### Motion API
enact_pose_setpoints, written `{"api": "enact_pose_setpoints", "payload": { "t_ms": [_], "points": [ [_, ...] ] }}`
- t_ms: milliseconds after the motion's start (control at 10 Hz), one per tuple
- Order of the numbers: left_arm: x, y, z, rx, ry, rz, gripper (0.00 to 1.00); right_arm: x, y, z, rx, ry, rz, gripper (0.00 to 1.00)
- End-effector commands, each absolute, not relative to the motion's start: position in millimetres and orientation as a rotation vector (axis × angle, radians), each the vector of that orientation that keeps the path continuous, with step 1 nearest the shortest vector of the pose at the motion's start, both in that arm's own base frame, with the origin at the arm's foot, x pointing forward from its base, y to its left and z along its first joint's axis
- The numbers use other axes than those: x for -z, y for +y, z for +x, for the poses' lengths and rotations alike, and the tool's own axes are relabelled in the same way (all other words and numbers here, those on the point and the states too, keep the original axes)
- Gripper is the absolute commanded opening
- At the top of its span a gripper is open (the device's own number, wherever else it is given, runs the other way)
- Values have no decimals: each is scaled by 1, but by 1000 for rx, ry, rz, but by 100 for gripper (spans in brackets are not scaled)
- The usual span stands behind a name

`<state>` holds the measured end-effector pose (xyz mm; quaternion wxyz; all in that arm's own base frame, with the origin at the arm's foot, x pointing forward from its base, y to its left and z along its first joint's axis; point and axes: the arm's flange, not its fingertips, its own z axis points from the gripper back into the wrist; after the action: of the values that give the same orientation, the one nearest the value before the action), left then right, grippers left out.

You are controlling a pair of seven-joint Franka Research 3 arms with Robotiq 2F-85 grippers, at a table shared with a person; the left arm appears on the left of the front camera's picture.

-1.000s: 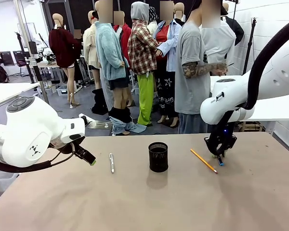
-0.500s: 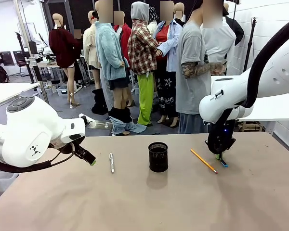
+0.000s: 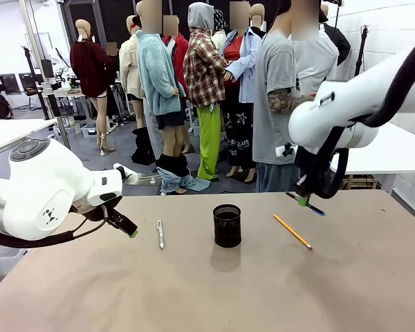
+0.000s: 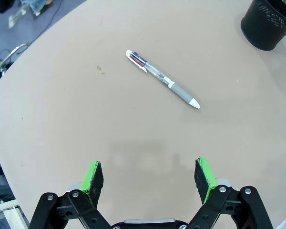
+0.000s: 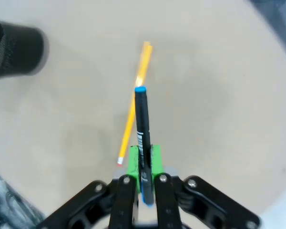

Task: Place the pens into the pen holder.
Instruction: Pick up a writing instrument from the table and place it into the Pen holder.

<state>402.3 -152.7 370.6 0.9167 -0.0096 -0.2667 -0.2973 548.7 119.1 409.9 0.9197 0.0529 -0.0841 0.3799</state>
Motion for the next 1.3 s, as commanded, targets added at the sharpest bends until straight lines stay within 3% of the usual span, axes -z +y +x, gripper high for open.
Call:
{"api": "enact_pose_setpoints", "payload": {
  "t_ms": [0, 300, 500, 700, 800, 900, 1200],
  "points": [
    [-371, -151, 403, 607, -550, -21, 100, -412, 115, 533, -1048, -259, 360, 0],
    [-371, -151, 403, 607, -550, -21, 100, -423, 142, 535, -1289, -472, 692, 0],
    [-371, -151, 403, 607, -550, -21, 100, -422, 173, 543, -1375, -499, 829, 0],
    [-371, -151, 403, 607, -550, -21, 100, -418, 211, 548, -1442, -550, 897, 0],
    [-371, -151, 403, 607, -550, -21, 100, -421, 217, 550, -1322, -583, 910, 0],
    [-371, -151, 403, 607, -550, -21, 100, -421, 201, 535, -1423, -544, 861, 0],
    [-371, -151, 403, 607, -550, -21, 100, -417, 223, 547, -1437, -603, 898, 0]
  ]
}}
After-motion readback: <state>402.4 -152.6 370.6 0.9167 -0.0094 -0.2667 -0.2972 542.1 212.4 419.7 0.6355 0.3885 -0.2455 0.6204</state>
